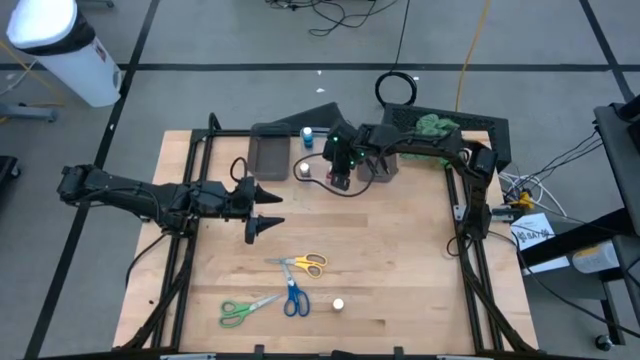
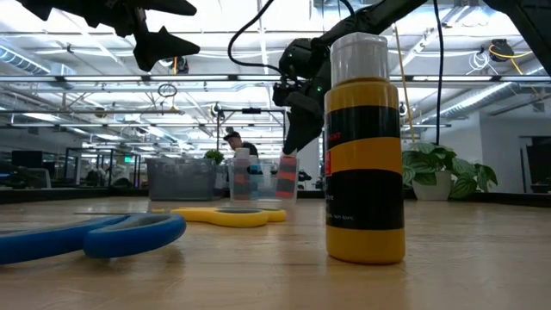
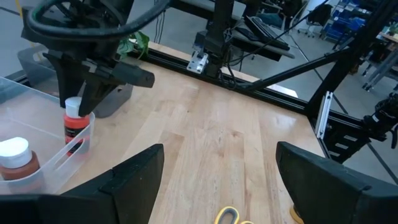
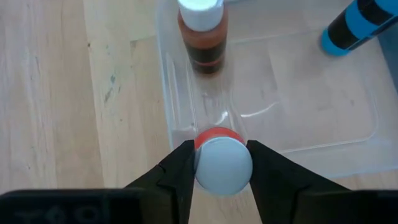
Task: Pick & Place Paint Supplies
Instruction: Put the orange paint bottle into the transparent bin
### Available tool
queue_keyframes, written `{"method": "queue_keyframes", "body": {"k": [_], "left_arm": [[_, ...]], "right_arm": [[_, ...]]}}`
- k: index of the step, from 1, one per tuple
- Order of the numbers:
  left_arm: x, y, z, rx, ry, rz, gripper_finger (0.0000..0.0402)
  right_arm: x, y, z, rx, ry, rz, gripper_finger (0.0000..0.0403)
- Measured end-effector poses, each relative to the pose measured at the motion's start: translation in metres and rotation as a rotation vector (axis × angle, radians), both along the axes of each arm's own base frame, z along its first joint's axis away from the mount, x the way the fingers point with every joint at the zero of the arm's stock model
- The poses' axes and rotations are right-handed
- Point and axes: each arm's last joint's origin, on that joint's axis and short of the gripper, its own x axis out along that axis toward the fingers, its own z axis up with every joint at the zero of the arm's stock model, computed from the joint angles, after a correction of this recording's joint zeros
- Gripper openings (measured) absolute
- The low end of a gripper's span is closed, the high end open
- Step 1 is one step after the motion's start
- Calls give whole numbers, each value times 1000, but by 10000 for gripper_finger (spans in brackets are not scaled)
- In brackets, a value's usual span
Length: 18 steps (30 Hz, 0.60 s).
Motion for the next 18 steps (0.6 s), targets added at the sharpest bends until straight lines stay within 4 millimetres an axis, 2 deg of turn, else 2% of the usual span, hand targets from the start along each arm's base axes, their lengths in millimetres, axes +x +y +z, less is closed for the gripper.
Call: {"method": "queue_keyframes", "body": {"k": [12, 18], "left_arm": [[0, 0, 0, 0, 0, 0, 324], [0, 0, 0, 0, 0, 0, 324]], "right_arm": [[0, 0, -1, -25, 0, 45, 130], [2, 0, 0, -36, -24, 45, 154]]}}
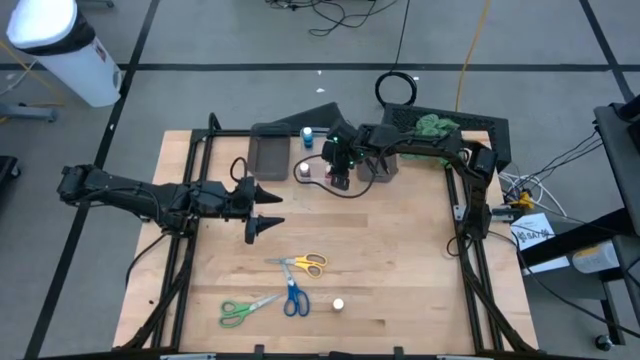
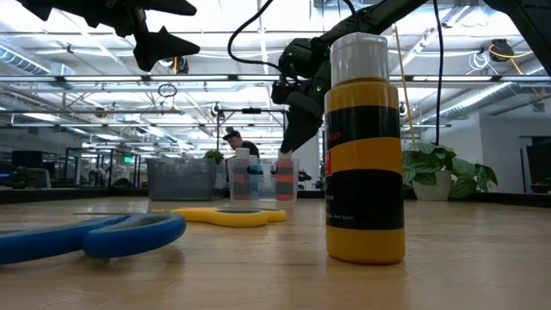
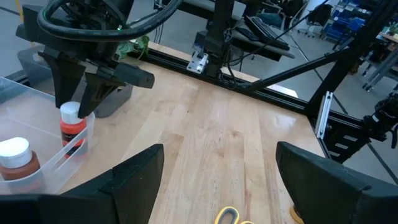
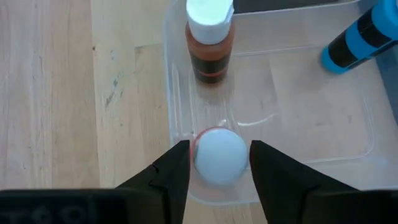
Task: Pick & Place Paint Supplies
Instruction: Put the orange paint bottle into the transparent bin, then put the yellow paint bottle into the transparent bin
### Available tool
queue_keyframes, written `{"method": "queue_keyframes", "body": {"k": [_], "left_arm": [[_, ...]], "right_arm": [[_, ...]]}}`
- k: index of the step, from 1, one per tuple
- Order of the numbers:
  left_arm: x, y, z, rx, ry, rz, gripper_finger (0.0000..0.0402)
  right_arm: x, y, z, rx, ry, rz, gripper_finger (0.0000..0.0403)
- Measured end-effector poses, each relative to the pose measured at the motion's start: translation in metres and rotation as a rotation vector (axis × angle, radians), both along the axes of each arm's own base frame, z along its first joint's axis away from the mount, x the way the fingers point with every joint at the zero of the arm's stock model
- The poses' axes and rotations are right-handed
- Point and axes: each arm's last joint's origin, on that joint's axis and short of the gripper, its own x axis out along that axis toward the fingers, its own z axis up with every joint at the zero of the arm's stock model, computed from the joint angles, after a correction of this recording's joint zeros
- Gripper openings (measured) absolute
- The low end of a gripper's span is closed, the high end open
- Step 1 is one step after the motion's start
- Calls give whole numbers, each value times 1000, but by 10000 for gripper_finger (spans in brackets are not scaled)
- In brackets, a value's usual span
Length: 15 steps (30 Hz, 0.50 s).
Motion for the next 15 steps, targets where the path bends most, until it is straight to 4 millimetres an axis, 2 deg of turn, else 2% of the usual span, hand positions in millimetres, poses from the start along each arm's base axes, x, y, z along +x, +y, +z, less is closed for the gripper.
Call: {"method": "queue_keyframes", "body": {"k": [8, 12, 15], "left_arm": [[0, 0, 0, 0, 0, 0, 324], [0, 0, 0, 0, 0, 0, 324], [0, 0, 0, 0, 0, 0, 324]], "right_arm": [[-1, 0, 6, -12, -23, -3, 205], [-12, 5, 29, -6, -49, -28, 220], [-29, 13, 54, 25, -56, -70, 223]]}}
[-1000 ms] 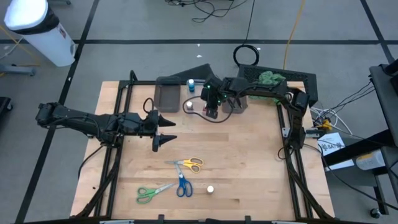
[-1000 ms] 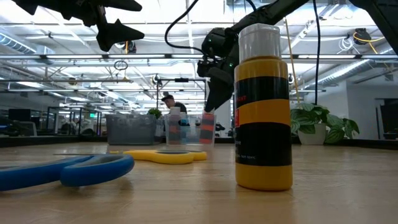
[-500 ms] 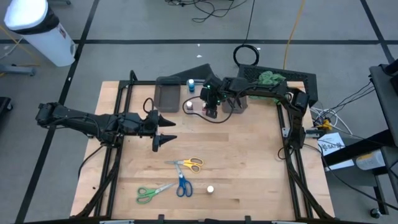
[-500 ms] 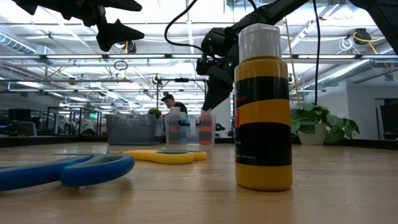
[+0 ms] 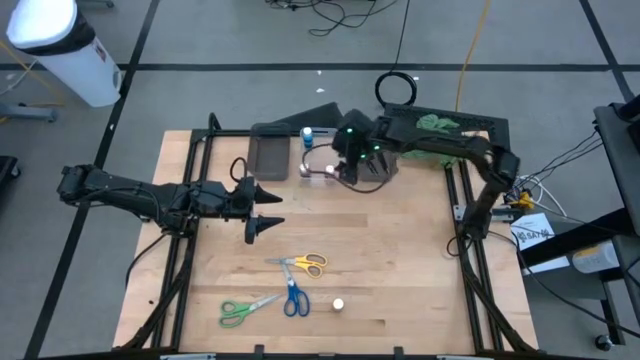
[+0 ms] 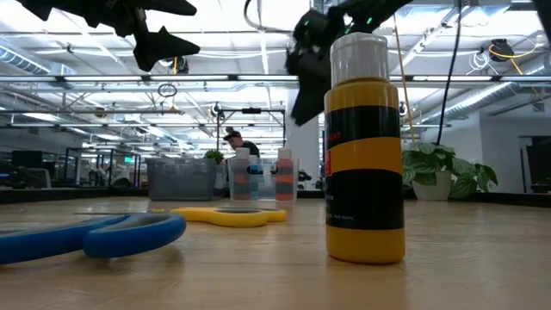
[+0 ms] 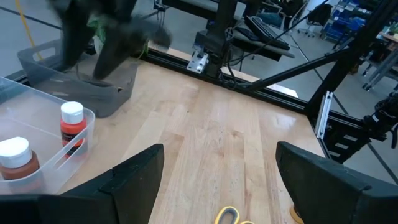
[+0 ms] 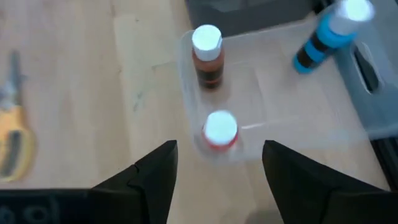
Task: Pick & Place Paint Supplies
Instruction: Put the yellow paint bottle into the transparent bin
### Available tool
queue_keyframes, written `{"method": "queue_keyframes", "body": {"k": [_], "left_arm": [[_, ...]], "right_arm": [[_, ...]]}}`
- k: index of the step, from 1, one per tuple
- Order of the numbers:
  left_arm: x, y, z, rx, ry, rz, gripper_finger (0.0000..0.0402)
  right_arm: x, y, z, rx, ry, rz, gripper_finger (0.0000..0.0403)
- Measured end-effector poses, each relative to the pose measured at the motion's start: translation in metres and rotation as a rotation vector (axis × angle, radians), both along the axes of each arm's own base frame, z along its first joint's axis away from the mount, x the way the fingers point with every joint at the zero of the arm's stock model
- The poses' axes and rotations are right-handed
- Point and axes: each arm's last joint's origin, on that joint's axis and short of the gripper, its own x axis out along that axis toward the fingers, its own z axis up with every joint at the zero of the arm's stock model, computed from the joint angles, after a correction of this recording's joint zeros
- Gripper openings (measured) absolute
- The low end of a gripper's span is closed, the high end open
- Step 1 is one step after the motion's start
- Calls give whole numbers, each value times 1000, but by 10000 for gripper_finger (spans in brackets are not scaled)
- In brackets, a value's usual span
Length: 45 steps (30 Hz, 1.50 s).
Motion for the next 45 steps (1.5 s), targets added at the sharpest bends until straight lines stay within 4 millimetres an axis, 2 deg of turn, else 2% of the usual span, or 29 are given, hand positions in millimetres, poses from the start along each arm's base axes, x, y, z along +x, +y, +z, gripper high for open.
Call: {"method": "queue_keyframes", "body": {"k": [4, 6, 9, 12, 16, 18, 21, 25, 30, 37, 40, 42, 45], "left_arm": [[0, 0, 0, 0, 0, 0, 324], [0, 0, 0, 0, 0, 0, 324], [0, 0, 0, 0, 0, 0, 324], [0, 0, 0, 0, 0, 0, 324], [0, 0, 0, -1, -1, 0, 324], [1, 0, 2, -10, -21, 1, 324], [1, 0, 6, -52, -61, 10, 324], [3, 0, 5, -126, -72, 25, 324], [12, -1, -2, -165, -46, 34, 324], [37, -4, -38, -207, 125, 71, 324], [46, -5, -55, -290, 193, 95, 324], [54, -9, -63, -353, 210, 35, 324], [67, -20, -71, -418, 222, -151, 324]], "right_arm": [[-26, 23, 33, 63, 5, -43, 217], [-37, 42, 45, 83, 1, -29, 213], [-51, 78, 50, 93, -54, 37, 208], [-63, 116, 45, 104, -161, 123, 204], [-84, 163, 26, 126, -339, 250, 203], [-96, 182, 13, 114, -419, 288, 203], [-116, 201, -3, 85, -518, 314, 203], [-138, 213, -16, 109, -578, 350, 203], [-157, 219, -20, 146, -624, 395, 203], [-179, 223, -33, 195, -576, 505, 203], [-188, 228, -38, 236, -579, 577, 203], [-192, 229, -40, 238, -601, 584, 203], [-194, 229, -42, 225, -630, 580, 203]]}}
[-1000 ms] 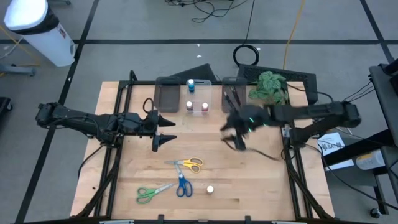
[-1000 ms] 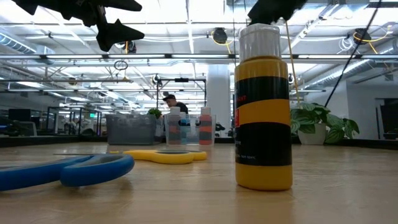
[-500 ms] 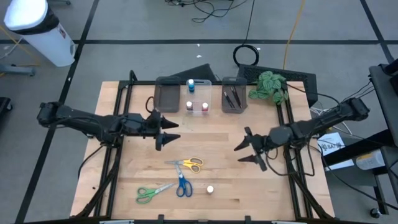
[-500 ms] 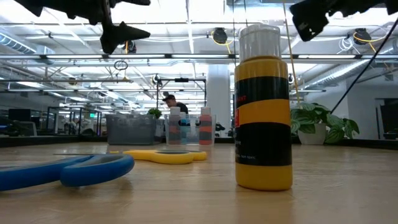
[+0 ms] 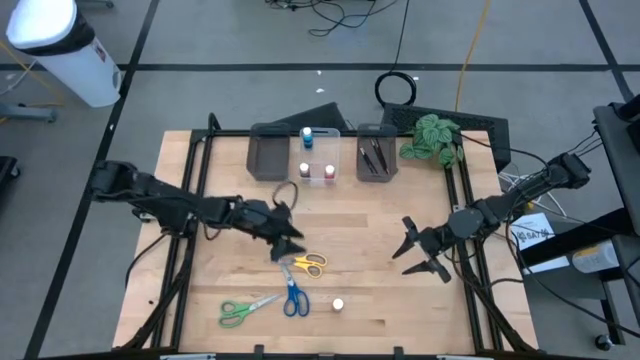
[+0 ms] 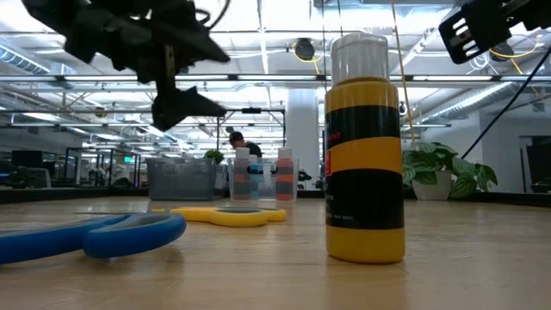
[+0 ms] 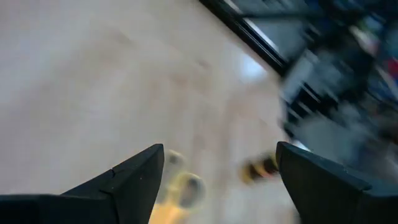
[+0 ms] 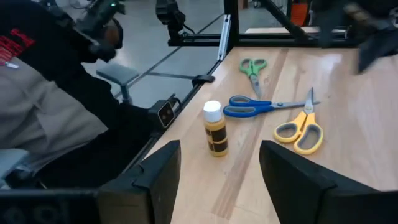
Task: Pick & Place Paint Supplies
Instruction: Put the yellow paint bottle into the transparent bin
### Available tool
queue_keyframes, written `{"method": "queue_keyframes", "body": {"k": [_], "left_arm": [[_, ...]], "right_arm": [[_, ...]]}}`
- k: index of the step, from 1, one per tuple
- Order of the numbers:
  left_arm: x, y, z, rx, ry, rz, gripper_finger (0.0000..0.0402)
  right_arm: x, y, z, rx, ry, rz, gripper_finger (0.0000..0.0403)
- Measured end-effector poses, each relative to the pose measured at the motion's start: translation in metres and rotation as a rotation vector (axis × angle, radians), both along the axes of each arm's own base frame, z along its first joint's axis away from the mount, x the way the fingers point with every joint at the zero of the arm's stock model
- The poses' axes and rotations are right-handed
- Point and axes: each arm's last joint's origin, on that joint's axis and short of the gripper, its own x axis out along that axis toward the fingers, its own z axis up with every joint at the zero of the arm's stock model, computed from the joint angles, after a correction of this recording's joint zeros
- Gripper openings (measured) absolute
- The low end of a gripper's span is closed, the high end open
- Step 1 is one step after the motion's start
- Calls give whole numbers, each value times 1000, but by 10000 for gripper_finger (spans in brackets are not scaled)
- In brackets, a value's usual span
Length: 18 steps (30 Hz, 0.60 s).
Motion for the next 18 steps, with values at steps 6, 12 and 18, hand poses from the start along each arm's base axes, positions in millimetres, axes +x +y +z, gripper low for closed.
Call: {"method": "queue_keyframes", "body": {"k": [6, 12, 18], "left_arm": [[36, -43, 18, 127, 67, -244, 324], [70, -85, 46, 369, 258, -341, 324], [101, -117, 65, 561, 402, -351, 324]], "right_arm": [[1, -4, 0, -22, -16, -18, 203], [2, -7, 0, -6, -6, -43, 203], [4, -10, 0, -15, -9, -153, 203]]}}
